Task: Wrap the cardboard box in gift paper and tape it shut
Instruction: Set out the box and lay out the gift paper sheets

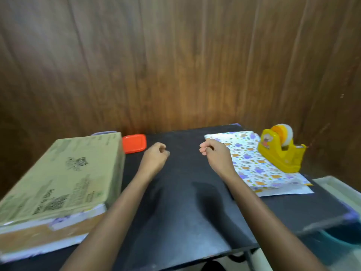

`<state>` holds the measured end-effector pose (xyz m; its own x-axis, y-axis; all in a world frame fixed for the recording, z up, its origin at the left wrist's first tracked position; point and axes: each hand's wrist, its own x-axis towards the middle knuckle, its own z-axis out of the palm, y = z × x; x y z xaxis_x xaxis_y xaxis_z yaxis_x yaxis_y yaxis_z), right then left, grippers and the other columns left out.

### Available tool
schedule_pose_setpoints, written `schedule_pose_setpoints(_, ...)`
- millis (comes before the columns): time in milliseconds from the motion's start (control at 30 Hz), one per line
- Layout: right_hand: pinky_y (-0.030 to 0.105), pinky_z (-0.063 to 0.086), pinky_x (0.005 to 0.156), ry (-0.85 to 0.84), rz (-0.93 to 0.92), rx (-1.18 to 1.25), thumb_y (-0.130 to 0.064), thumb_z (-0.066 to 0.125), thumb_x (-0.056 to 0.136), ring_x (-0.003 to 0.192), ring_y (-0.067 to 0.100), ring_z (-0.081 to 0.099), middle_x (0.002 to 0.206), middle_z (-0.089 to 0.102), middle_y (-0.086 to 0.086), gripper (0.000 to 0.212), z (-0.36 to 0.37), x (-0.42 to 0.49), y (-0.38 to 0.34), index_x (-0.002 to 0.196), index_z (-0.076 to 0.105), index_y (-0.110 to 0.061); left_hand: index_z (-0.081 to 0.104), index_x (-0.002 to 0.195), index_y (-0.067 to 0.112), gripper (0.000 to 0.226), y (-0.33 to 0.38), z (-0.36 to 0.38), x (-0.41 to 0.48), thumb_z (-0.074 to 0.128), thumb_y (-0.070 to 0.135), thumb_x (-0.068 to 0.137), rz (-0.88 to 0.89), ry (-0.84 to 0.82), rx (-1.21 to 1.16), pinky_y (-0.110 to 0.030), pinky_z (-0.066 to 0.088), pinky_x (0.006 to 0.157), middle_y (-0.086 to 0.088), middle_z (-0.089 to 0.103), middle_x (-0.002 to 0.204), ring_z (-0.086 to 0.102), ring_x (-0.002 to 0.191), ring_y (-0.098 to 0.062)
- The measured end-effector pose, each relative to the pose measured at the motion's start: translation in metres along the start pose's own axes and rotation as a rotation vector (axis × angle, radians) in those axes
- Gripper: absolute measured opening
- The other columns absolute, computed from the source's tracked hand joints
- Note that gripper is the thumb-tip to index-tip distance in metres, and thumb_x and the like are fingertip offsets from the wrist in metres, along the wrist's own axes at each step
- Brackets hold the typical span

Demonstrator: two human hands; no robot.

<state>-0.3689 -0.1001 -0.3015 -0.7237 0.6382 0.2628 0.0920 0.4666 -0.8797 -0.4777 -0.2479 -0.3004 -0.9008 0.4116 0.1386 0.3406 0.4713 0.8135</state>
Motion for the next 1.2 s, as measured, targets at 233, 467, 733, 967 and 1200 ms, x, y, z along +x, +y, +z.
schedule_pose_setpoints(233, 0.048, 0.035, 0.095, 0.526, -0.044, -0.746, -0.018, 0.061, 0.081, 0.116, 0.039, 0.047, 0.116, 0.058, 0.017, 0.034, -0.106, 0.034, 0.070, 0.112, 0.061, -0.006, 0.013, 0.149, 0.022, 0.075, 0.048, 0.135, 0.012, 0.058, 0.013, 0.090, -0.481, -0.423, -0.566, -0.037, 0.044, 0.086, -0.009, 0.036, 0.144, 0.050, 0.117, -0.029)
schedule_pose_setpoints(467, 0.045, 0.029, 0.108, 0.544, 0.559, -0.261, -0.026, 0.081, 0.070, 0.136, 0.035, 0.030, 0.146, 0.032, 0.017, 0.096, -0.177, 0.055, 0.133, 0.144, 0.023, -0.006, 0.026, 0.142, 0.027, 0.080, 0.073, 0.213, 0.030, 0.057, -0.004, 0.076, -0.447, -0.281, -0.659, -0.051, 0.055, 0.081, -0.011, 0.051, 0.130, 0.059, 0.102, -0.031)
schedule_pose_setpoints(733, 0.035, 0.040, 0.068, 0.489, 0.529, -0.220, -0.020, 0.077, 0.073, 0.092, 0.033, 0.057, 0.093, 0.055, 0.009, 0.042, -0.188, 0.053, 0.155, 0.099, 0.045, -0.010, 0.044, 0.137, 0.006, 0.055, 0.057, 0.182, 0.015, 0.037, -0.017, 0.088, -0.381, -0.173, -0.726, -0.035, 0.053, 0.080, -0.014, 0.060, 0.123, 0.063, 0.100, -0.027)
schedule_pose_setpoints(967, 0.037, 0.045, 0.073, 0.464, 0.509, -0.302, -0.030, 0.080, 0.070, 0.093, 0.031, 0.057, 0.097, 0.058, 0.006, 0.050, -0.198, 0.035, 0.159, 0.105, 0.049, -0.011, 0.051, 0.130, 0.001, 0.056, -0.004, 0.100, 0.031, 0.031, -0.024, 0.084, -0.482, -0.042, -0.560, -0.037, 0.049, 0.072, -0.018, 0.058, 0.124, 0.061, 0.098, -0.033)
schedule_pose_setpoints(1200, 0.045, 0.045, 0.089, 0.444, 0.526, -0.240, -0.030, 0.075, 0.077, 0.115, 0.036, 0.051, 0.128, 0.054, 0.015, 0.065, -0.190, 0.026, 0.156, 0.127, 0.041, -0.007, 0.047, 0.135, 0.007, 0.046, -0.004, 0.100, 0.026, 0.045, 0.000, 0.090, -0.341, -0.101, -0.098, -0.034, 0.050, 0.069, -0.015, 0.043, 0.140, 0.058, 0.081, -0.028)
